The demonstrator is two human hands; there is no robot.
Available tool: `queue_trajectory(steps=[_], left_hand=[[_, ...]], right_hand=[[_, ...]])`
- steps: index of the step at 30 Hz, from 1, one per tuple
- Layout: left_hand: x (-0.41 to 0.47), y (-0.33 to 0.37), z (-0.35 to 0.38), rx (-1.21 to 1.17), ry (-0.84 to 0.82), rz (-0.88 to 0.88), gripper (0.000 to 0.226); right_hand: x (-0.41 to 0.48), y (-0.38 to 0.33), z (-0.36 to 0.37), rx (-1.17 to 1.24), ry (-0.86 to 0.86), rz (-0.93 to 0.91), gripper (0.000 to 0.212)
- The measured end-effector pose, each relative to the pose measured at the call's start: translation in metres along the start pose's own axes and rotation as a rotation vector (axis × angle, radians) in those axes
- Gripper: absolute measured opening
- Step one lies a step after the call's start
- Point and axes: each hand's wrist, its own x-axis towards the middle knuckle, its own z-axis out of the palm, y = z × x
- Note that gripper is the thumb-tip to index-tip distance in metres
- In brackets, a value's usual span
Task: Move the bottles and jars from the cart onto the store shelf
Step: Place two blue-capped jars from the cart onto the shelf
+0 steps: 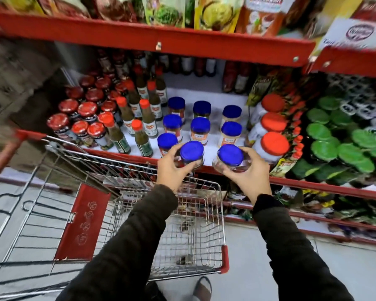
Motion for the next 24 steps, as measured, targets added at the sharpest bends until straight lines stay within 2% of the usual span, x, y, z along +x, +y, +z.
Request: queue_trajectory(steps=[4, 8, 14, 21, 24], left_hand=[[0.028, 0.011, 0.019, 0.004, -0.019, 0.008, 0.060], [0.046, 0.005, 0.032, 0.110, -0.053, 0.001, 0.061], [0.051, -0.010, 0.040, 0.138, -0.101, -0.047, 0.060], [0.052, -0.017, 0.039, 0.089, -0.110, -0.084, 0.063], [0.045, -0.018, 0.037, 0.088, -0.119, -0.055, 0.070]], right_hand=[[0.023, 0.001, 0.000, 0.019, 0.014, 0.018, 0.063], [0.038, 0.005, 0.005, -0.062, -0.050, 0.039, 0.061], [0.050, 0.014, 0.011, -0.149, -0.120, 0.088, 0.059], [0.044, 0.013, 0.012, -0.216, -0.187, 0.080, 0.068], [0.035, 0.011, 0.019, -0.300, -0.148, 0.041, 0.068]])
